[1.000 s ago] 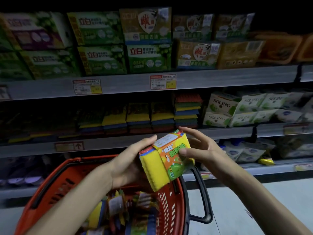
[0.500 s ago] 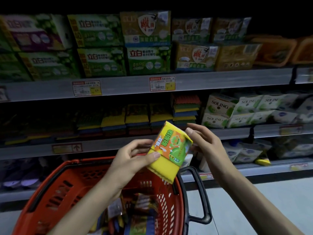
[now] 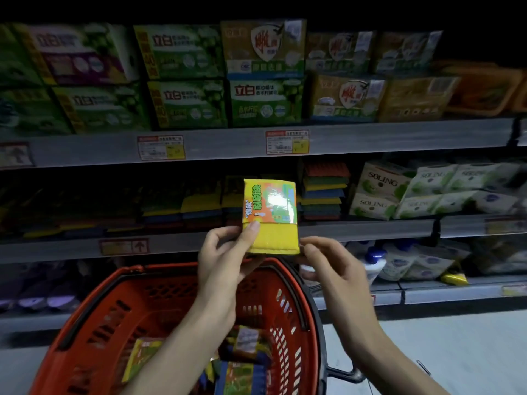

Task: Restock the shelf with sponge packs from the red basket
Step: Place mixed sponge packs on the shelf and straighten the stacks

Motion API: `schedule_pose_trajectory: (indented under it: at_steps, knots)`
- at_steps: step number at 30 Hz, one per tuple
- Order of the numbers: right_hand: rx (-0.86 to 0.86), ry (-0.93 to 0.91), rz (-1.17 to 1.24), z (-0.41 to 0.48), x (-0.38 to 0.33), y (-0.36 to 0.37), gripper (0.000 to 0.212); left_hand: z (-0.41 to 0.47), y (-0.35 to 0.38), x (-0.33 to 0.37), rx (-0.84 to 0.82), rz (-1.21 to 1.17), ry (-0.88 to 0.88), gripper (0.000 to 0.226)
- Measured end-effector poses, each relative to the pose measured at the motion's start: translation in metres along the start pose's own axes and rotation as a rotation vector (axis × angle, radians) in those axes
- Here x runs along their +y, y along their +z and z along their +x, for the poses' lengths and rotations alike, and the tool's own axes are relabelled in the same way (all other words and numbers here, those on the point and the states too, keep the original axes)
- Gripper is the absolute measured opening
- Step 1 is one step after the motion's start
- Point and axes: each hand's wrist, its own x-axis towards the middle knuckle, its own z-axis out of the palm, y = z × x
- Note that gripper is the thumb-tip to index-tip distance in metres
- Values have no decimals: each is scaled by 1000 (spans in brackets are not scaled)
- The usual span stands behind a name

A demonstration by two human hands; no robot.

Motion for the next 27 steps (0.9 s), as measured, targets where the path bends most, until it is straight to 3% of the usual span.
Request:
schedule_pose_trajectory:
  at_steps: [7,19,27]
  knots:
    - [-78,-89,-100,-5,0,8,34,1,15,-3,71,-71,30,36]
    - [-235,-117,-145,15,10,6,62,10,35,-2,187,40,144,29]
    - [-283,-73,4,42,9,-2,58,20,45,-9,216,95,181,27]
